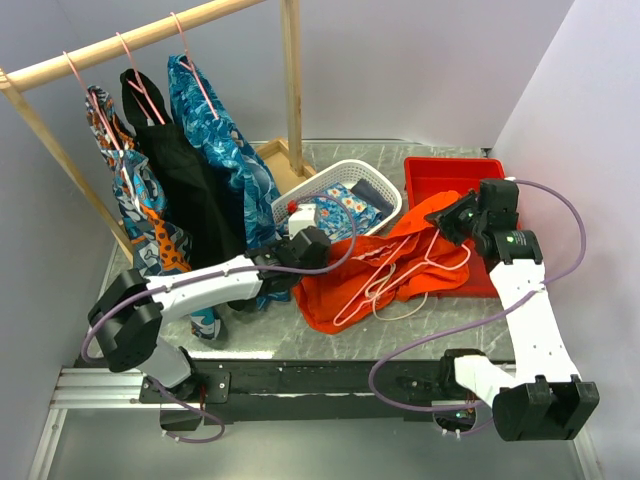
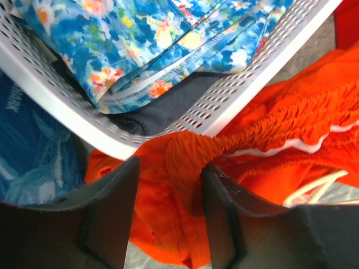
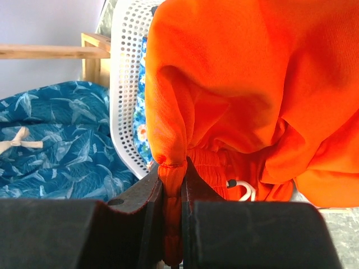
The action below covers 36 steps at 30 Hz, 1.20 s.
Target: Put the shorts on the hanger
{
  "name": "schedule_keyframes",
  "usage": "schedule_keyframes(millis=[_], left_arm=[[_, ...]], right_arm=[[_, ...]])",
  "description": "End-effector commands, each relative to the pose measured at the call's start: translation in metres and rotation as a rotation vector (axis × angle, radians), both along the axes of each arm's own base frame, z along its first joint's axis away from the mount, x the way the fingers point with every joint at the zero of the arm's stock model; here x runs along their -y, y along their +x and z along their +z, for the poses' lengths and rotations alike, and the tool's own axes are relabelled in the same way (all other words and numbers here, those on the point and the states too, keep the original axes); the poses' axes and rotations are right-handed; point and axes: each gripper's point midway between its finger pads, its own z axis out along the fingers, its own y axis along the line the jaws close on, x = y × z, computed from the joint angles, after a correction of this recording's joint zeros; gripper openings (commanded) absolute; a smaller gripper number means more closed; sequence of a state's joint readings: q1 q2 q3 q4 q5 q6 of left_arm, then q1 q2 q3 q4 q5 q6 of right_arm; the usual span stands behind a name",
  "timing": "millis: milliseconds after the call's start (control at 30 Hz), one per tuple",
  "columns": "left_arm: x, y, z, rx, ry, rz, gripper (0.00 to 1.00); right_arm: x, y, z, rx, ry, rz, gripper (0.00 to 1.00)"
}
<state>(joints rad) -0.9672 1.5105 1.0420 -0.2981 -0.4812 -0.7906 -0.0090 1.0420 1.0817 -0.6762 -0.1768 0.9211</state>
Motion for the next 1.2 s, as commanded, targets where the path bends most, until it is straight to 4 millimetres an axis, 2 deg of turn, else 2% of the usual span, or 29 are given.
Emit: schedule_keyframes(millis=[0,33,67,100,133,167,200,233,267,300,367,500,700,867,1000,1167], left_arm=[[0.016,0.012,0.013,0.02,-0.079,-0.007,0.33],[0.017,0.011,0.014,0.021,-0.086,-0.01,0.24],[0.018,0.009,0.012,0.013,-0.092,-0.02,0.02],[0.019,0.007,0.014,0.013,-0.108,-0.023,0.01],[0.015,0.002,0.006,0.0,-0.108,-0.028,0.01],[0.015,-0.001,0.006,-0.001,-0.127,-0.034,0.01],[0.014,-0.006,0.013,0.006,-0.154,-0.039,0.01],[0.008,-0.013,0.003,-0.007,-0.143,-0.044,0.01],[0.006,-0.017,0.002,-0.007,-0.151,-0.045,0.01],[0.005,-0.023,0.01,0.003,-0.171,-0.054,0.01],[-0.001,-0.034,0.006,0.001,-0.154,-0.065,0.01],[-0.007,-0.055,0.028,0.043,-0.184,-0.074,0.01],[-0.007,-0.081,0.042,0.052,-0.23,-0.154,0.01],[-0.008,-0.095,0.049,0.064,-0.202,-0.177,0.01],[-0.008,-0.107,0.062,0.076,-0.192,-0.206,0.01],[-0.013,-0.123,0.059,0.048,-0.161,-0.223,0.01]], right_arm=[[0.002,0.005,0.043,0.118,0.005,-0.024,0.0],[0.004,0.008,0.044,0.122,0.002,-0.042,0.0],[0.006,0.01,0.05,0.134,-0.001,-0.049,0.0],[0.008,0.015,0.05,0.127,-0.003,-0.063,0.0],[0.013,0.018,0.051,0.122,-0.013,-0.095,0.0],[0.016,0.023,0.062,0.14,-0.015,-0.113,0.0],[0.019,0.029,0.06,0.122,-0.02,-0.131,0.0],[0.021,0.032,0.062,0.115,-0.016,-0.154,0.0],[0.026,0.037,0.072,0.133,-0.024,-0.183,0.0],[0.028,0.042,0.071,0.119,-0.024,-0.193,0.0],[0.034,0.049,0.078,0.127,-0.025,-0.241,0.0],[0.045,0.059,0.075,0.112,-0.043,-0.305,0.0],[0.054,0.064,0.069,0.084,-0.053,-0.366,0.0],[0.06,0.066,0.067,0.07,-0.078,-0.394,0.0],[0.069,0.062,0.061,0.054,-0.114,-0.427,0.0],[0.074,0.063,0.056,0.049,-0.139,-0.446,0.0]])
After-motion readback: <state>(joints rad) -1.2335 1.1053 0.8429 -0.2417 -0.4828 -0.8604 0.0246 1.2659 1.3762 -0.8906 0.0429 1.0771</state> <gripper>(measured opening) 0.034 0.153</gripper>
